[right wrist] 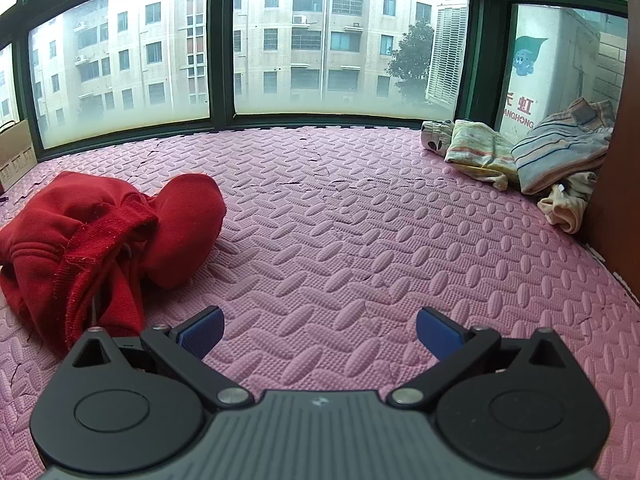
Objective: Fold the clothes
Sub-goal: 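Move both tools toward the crumpled red hoodie on the mat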
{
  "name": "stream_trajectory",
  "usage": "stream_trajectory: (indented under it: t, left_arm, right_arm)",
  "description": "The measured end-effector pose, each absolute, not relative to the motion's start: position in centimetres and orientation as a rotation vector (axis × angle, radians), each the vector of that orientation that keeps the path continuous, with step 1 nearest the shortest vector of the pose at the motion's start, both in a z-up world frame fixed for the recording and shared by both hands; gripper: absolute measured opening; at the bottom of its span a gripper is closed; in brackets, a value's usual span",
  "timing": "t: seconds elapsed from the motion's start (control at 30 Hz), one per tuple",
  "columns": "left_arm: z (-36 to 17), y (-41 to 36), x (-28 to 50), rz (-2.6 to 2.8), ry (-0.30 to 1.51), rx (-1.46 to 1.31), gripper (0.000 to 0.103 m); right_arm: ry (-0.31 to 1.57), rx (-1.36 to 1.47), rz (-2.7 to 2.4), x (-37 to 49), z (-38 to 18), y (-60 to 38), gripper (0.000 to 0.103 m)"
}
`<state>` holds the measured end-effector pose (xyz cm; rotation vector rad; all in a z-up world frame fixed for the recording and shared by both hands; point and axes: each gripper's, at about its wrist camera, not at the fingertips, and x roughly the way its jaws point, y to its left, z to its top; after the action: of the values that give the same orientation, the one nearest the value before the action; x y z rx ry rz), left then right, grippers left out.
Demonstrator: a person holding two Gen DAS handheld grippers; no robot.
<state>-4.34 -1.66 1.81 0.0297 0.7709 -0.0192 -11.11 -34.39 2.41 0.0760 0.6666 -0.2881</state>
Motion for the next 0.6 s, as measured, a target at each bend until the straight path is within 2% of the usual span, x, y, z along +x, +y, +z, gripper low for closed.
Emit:
stream_trajectory:
  t: [0.6]
  left_arm:
    - [3.8,-4.4,-9.1,-0.077,0.748,0.072,0.103]
  right_arm:
    - [0.661,0.061,-0.173,-14.9,3.5,-30.9,0.103]
